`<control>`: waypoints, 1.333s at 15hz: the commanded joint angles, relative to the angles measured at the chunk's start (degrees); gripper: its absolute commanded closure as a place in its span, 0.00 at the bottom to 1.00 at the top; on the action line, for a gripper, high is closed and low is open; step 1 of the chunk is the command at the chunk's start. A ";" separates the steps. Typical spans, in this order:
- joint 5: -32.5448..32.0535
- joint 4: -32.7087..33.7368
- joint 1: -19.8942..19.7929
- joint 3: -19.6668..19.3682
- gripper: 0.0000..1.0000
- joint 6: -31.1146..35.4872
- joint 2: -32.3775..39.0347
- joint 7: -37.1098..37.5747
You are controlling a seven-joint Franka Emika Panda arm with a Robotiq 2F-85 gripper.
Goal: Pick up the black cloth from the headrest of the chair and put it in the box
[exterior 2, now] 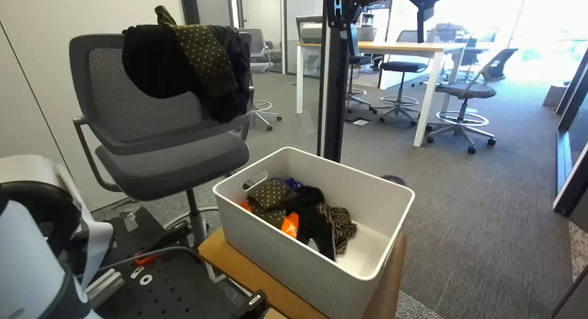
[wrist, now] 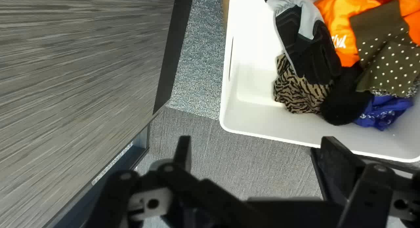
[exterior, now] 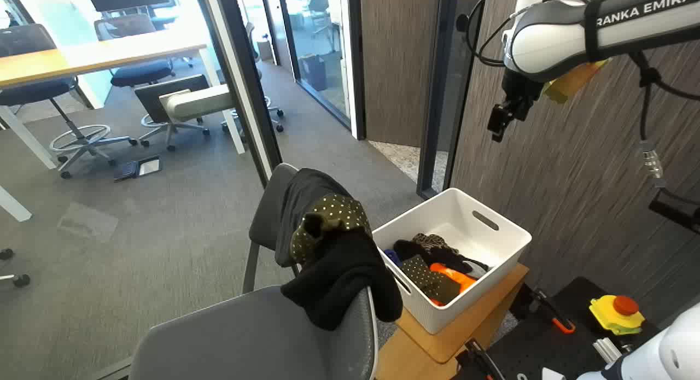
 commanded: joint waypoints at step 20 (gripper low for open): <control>29.70 0.10 5.89 3.59 0.00 -10.82 11.31 18.70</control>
